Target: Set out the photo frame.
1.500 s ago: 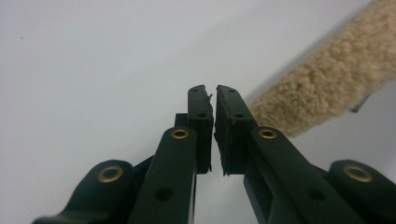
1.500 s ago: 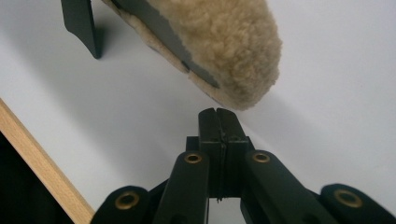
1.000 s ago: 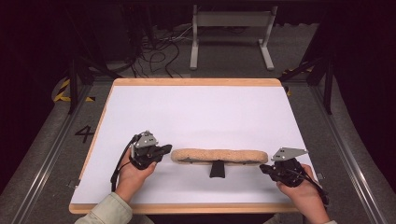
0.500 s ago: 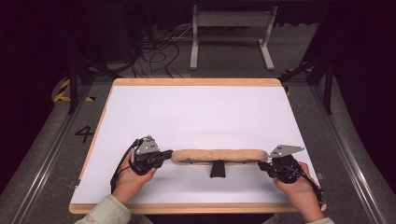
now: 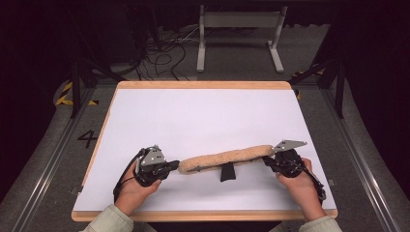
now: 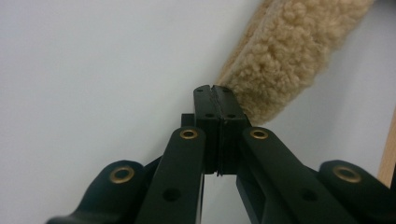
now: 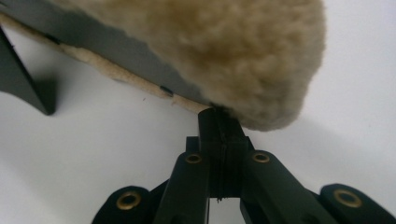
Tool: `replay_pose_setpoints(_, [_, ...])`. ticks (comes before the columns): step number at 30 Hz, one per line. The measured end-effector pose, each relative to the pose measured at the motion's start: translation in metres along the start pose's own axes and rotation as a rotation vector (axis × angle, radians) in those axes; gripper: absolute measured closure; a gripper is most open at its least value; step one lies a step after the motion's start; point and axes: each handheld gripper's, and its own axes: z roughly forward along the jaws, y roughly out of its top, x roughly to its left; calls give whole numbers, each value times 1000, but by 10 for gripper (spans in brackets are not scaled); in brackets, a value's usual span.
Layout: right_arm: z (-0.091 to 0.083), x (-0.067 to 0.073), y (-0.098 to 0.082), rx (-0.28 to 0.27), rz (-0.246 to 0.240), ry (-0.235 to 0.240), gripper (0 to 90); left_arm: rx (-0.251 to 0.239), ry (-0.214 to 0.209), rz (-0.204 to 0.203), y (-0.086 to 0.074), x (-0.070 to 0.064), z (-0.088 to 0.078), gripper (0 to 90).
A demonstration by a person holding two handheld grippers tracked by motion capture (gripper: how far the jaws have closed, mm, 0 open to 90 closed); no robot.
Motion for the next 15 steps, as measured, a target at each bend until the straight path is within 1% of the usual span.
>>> replay_pose_setpoints(2, [4,-1,4,1,-2,-12,900,3,-5,3,0,-1,0,897])
replay_pose_setpoints(7, [13,-6,13,-3,15,-27,900,12,-2,31,0,-5,1,887])
replay_pose_setpoints(12, [21,-10,21,-5,32,-36,900,19,-14,45,1,-9,3,883])
replay_pose_setpoints(15, [26,-11,27,0,32,-54,900,22,-22,53,2,-10,5,877])
